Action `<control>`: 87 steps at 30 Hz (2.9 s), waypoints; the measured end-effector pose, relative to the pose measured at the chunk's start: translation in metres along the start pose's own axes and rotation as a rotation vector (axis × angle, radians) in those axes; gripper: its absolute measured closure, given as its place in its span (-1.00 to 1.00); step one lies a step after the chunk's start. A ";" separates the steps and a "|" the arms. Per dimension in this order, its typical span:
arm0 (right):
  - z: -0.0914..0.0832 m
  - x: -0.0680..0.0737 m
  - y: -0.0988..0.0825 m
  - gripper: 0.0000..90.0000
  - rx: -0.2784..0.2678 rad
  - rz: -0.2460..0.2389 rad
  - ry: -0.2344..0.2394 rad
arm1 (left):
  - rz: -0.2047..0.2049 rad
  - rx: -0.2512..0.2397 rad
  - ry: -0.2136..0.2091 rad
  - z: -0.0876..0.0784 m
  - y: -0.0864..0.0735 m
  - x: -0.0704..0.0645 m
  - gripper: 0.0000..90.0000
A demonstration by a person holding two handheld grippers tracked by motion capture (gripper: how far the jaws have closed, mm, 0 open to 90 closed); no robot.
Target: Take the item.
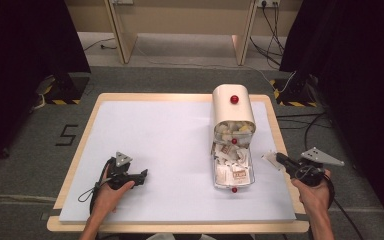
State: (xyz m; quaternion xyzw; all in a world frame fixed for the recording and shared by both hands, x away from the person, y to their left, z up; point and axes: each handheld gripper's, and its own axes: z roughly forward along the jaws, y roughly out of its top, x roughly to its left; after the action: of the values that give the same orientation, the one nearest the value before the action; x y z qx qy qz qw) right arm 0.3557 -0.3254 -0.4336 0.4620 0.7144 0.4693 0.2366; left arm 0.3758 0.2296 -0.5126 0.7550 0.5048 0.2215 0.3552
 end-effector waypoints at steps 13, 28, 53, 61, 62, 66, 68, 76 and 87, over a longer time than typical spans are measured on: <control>0.016 -0.001 -0.010 0.99 0.056 -0.020 -0.014 | 0.000 0.000 0.000 0.000 0.000 0.000 -0.70; 0.034 -0.003 -0.024 0.99 0.108 -0.016 -0.023 | 0.000 0.000 0.000 0.000 0.000 0.000 -0.70; 0.045 -0.005 -0.029 0.91 0.140 -0.068 -0.093 | 0.000 0.000 0.000 0.000 0.000 0.000 -0.70; 0.046 -0.007 -0.030 0.91 0.143 -0.071 -0.114 | 0.001 0.000 0.000 0.000 0.000 0.000 -0.70; 0.047 -0.008 -0.030 0.91 0.143 -0.070 -0.116 | 0.001 0.000 0.000 0.000 0.000 0.000 -0.70; 0.048 -0.009 -0.031 0.91 0.145 -0.077 -0.131 | 0.001 0.000 0.000 0.000 0.000 0.000 -0.70; 0.048 -0.010 -0.031 0.91 0.148 -0.079 -0.138 | 0.000 -0.001 0.000 0.000 0.000 0.000 -0.70; 0.051 -0.010 -0.030 0.94 0.154 -0.085 -0.158 | 0.001 0.000 0.000 0.000 0.000 0.000 -0.70; 0.055 -0.012 -0.032 0.95 0.167 -0.098 -0.186 | 0.001 -0.001 0.001 0.000 0.000 0.000 -0.70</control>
State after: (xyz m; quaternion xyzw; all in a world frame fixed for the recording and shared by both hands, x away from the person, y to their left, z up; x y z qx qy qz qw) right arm 0.3896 -0.3154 -0.4876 0.4860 0.7478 0.3512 0.2850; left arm 0.3757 0.2294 -0.5127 0.7548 0.5046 0.2223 0.3552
